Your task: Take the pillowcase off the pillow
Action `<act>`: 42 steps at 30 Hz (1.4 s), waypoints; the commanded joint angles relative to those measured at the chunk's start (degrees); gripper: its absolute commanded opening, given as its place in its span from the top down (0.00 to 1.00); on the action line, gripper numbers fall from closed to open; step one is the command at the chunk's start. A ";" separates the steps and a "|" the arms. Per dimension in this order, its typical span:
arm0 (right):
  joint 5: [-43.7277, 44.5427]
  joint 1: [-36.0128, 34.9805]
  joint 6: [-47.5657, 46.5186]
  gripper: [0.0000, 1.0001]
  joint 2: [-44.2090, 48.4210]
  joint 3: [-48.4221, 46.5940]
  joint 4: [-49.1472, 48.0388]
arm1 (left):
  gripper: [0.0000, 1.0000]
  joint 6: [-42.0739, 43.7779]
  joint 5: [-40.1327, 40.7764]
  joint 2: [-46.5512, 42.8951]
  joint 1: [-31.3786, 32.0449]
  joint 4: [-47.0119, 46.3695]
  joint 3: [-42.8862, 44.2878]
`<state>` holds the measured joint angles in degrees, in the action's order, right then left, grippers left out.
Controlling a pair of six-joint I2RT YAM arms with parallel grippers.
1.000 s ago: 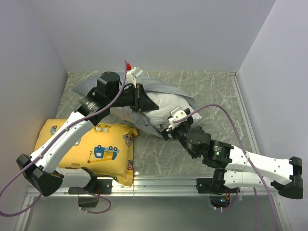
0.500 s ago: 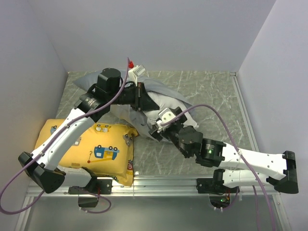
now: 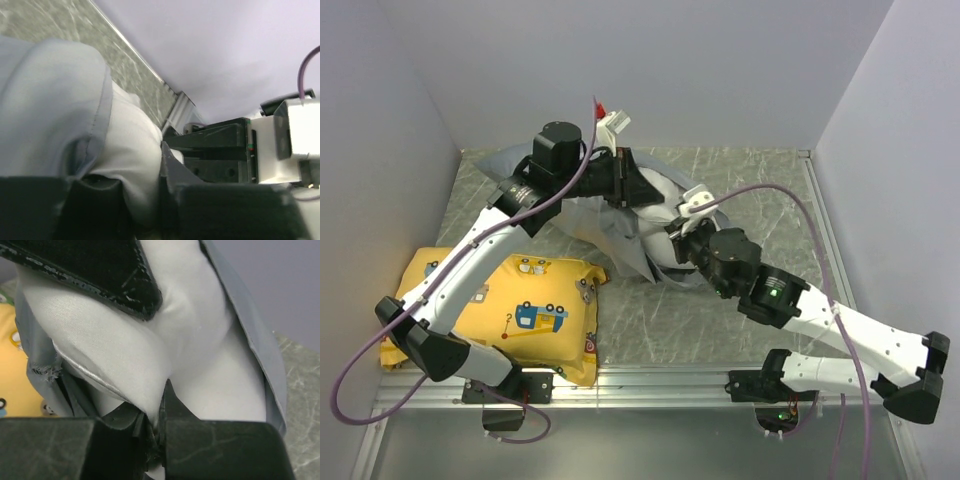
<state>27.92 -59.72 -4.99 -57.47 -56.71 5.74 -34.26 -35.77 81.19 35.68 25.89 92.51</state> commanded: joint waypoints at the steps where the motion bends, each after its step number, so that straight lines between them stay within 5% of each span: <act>1: -1.99 2.42 7.80 1.00 5.26 -2.27 1.47 | 0.72 -0.81 8.41 -0.94 0.79 -8.84 6.19; 5: -1.64 3.91 9.39 1.00 7.02 -1.65 3.23 | 0.56 -1.33 13.53 -0.85 0.79 -10.59 7.51; 16: -3.05 8.83 14.04 1.00 7.11 -3.58 6.22 | 0.32 1.39 24.06 -9.80 0.71 -8.14 3.91; 20: -2.18 9.19 14.83 1.00 6.85 -5.33 7.18 | 0.34 1.04 39.59 -12.72 0.71 -2.88 -1.26; 24: -2.26 9.54 15.89 1.00 6.32 -7.54 9.38 | 0.37 -0.28 45.43 -14.56 0.79 0.57 -8.47; 28: -2.96 9.63 15.98 1.00 6.76 -8.15 9.38 | 0.31 -2.38 47.81 -17.02 0.62 -0.49 -17.43; 36: -3.49 9.54 15.72 1.00 7.20 -8.51 9.90 | 0.30 -3.36 44.38 -14.48 -2.98 -3.38 -20.00; 42: -3.49 9.45 15.80 1.00 7.29 -8.68 9.99 | 0.53 -3.36 42.54 -12.29 -4.92 -6.11 -20.70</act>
<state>23.55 -50.59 9.58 -52.01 -60.86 21.10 -37.56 7.94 67.79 31.73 23.53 71.68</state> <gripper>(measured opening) 0.152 0.511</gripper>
